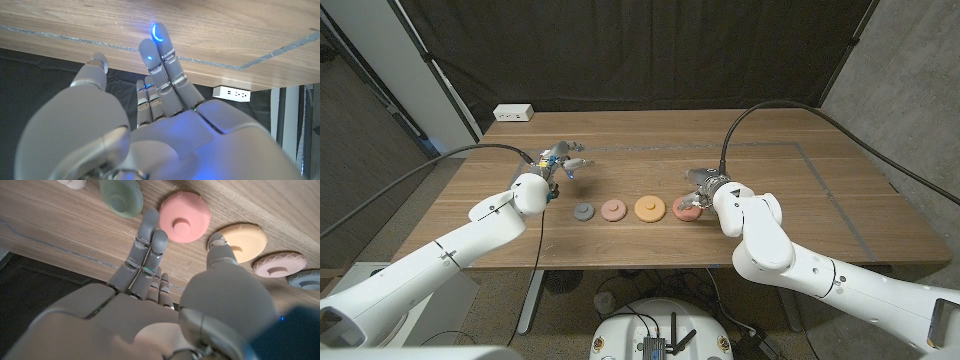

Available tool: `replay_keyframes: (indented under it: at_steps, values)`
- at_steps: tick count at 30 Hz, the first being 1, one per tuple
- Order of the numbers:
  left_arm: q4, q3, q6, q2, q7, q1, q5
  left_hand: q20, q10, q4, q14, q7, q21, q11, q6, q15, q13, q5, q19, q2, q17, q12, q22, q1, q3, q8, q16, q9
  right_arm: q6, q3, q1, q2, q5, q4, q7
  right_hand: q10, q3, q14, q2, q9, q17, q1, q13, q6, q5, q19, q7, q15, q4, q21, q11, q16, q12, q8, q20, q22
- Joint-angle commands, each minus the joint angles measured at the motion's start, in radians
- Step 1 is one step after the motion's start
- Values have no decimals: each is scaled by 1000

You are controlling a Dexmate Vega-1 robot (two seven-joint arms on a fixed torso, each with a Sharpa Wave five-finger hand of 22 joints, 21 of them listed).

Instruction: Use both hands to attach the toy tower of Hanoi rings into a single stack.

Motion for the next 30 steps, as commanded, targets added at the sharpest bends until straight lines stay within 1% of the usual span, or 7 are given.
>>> replay_keyframes:
  at_steps: [1,6,17,22,30]
  values:
    - [12,3,-11,1,-6,-4,-3,-67,9,-1,-4,-2,9,0,7,-57,4,6,-7,11,3,-1,1,-2,-1,-4,6,5,31,34,-28,61,-97,48,104,-4,-3,-6,-1,3,-2,-9,3,-12,0,-4,-1,-110,0,7,2,4,1,-5,-89,0]
    - [14,6,-10,0,-9,-9,-1,-67,8,-1,-5,-3,12,3,8,-57,4,6,-8,12,2,-2,-1,-2,-1,-4,7,5,51,60,-48,78,-120,62,128,-9,-5,-9,-1,3,-6,-10,2,-15,-1,-8,2,-109,0,8,4,4,0,-5,-89,-3]
    - [20,9,-12,-5,-10,-15,0,-68,13,-1,-7,-2,20,2,11,-57,5,6,-9,13,-2,-3,-4,-3,-2,-4,8,5,92,114,-88,118,-156,99,157,-13,-8,-14,2,2,-12,-15,1,-31,-1,-12,0,-110,1,12,5,7,1,-9,-88,-10]
    - [22,9,-13,-4,-11,-16,0,-70,19,-1,-2,-2,23,1,14,-57,4,6,-5,13,0,-2,-7,-4,-3,-4,12,5,109,130,-98,134,-164,117,170,-15,-9,-16,4,2,-14,-16,0,-42,-1,-13,-3,-110,1,15,5,9,1,-12,-89,-13]
    - [27,7,-22,-5,-12,-16,-4,-71,24,0,1,-3,28,-1,18,-58,4,6,-4,14,-1,-3,-13,-6,-3,-3,16,5,132,149,-110,151,-177,138,183,-15,-10,-14,7,1,-15,-16,-1,-35,0,-13,0,-110,0,20,5,17,2,-6,-89,-18]
